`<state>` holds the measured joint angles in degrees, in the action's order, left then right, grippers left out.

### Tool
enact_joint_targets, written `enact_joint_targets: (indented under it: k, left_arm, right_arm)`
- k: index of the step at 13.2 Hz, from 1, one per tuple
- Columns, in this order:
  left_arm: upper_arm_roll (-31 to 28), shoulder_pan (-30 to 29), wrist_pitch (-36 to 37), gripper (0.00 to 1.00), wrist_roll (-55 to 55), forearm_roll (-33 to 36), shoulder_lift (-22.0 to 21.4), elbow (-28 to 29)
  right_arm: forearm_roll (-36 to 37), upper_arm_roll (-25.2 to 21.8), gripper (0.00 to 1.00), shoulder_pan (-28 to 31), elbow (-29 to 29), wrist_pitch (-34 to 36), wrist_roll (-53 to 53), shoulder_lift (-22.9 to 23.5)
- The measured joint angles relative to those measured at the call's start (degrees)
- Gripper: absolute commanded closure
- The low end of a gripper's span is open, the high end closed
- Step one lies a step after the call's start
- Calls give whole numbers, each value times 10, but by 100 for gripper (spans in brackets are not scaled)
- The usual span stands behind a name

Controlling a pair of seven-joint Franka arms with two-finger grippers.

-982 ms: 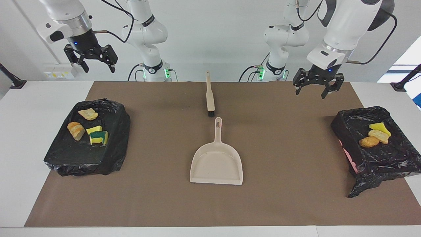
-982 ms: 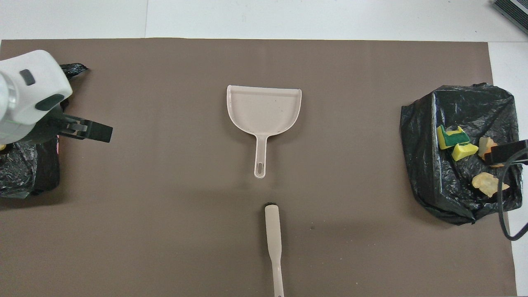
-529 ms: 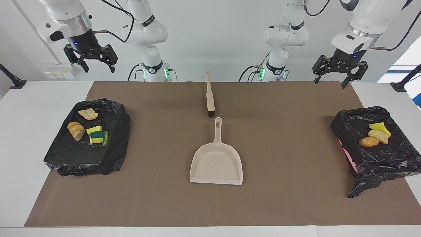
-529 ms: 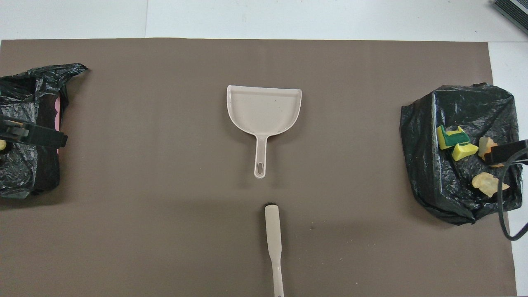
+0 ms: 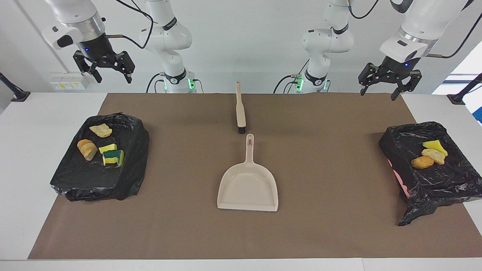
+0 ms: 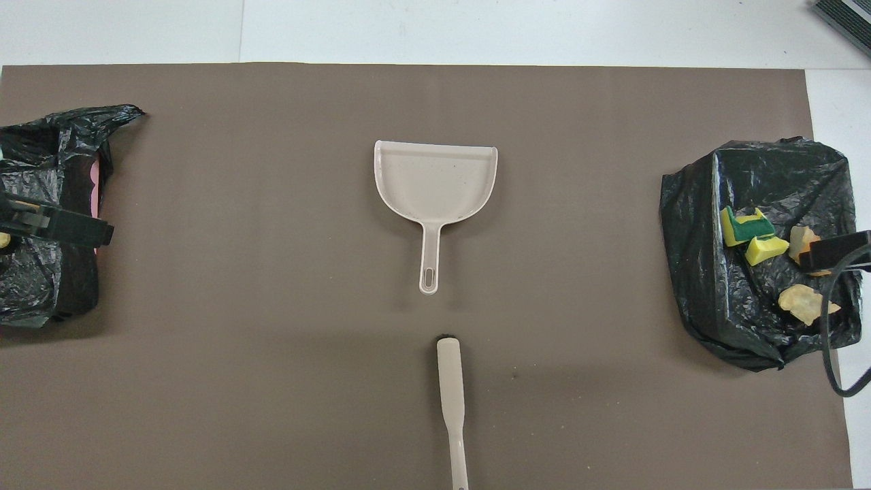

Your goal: Sweep and dump trash in bin

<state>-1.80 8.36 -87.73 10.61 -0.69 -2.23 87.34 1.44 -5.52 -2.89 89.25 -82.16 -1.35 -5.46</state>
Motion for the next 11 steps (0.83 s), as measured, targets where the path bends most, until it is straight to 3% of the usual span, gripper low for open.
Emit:
enact_joint_targets:
  k: [11]
  left_arm:
    - [9,-5,9,0,0,0,-2,0]
  right_arm:
    - [0,0,0,0,0,0,0,0]
